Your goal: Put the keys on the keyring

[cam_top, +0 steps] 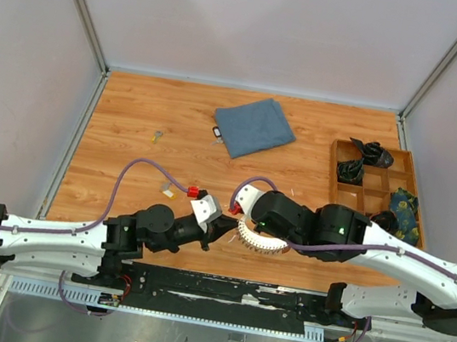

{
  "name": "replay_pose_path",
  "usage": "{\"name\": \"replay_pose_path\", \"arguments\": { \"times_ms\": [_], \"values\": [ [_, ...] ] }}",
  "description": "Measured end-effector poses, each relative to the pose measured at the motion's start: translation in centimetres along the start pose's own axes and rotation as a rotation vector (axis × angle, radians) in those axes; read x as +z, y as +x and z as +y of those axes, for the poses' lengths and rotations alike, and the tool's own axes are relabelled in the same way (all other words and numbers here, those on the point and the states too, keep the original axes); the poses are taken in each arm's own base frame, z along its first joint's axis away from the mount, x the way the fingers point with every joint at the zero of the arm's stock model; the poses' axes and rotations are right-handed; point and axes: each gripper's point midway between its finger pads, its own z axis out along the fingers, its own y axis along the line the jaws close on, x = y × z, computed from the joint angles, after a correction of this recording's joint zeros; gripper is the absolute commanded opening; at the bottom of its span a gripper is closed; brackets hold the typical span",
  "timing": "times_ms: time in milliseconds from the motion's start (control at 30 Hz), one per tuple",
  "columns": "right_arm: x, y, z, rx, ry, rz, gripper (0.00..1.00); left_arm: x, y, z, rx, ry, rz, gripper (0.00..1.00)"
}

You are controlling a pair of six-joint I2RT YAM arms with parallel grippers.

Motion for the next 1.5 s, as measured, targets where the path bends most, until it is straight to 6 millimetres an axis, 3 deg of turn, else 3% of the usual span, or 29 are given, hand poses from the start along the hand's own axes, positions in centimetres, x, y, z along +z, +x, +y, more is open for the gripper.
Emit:
{"name": "replay_pose_path", "arguments": {
  "times_ms": [167,367,633,800,1033,1233,1500],
  "values": [
    [-0.3,-0.2,-0.3,0.065,0.024,-0.084,0.26,-0.2,-1.5,0.2,0.043,-0.02,0.074,0.0],
    [-0.7,-0.6,-0.5,0.143,0.04,-0.207,0.31,0.1,-3.0,0.5,0.09,-0.051,0.202,0.01],
    [-1.4,-0.2,-0.9,0.203,0.061,-0.303,0.35,-0.5,0.2,1.0,0.152,-0.087,0.488,0.01],
    [-1.6,0.0,-0.9,0.249,0.067,-0.356,0.39,-1.7,1.3,1.1,0.158,-0.08,0.558,0.01],
    [-1.7,-1.0,1.8,0.291,-0.059,-0.57,0.48,-2.3,-1.9,0.2,0.109,-0.033,0.446,0.0],
    [-5.0,-3.9,3.0,0.278,-0.199,-0.782,0.48,-2.5,-5.1,-0.7,0.083,0.021,0.321,0.01],
    [-8.5,-5.9,4.1,0.188,-0.322,-0.936,0.35,-2.8,-7.2,-2.7,0.108,0.152,0.232,0.01]
  ]
}}
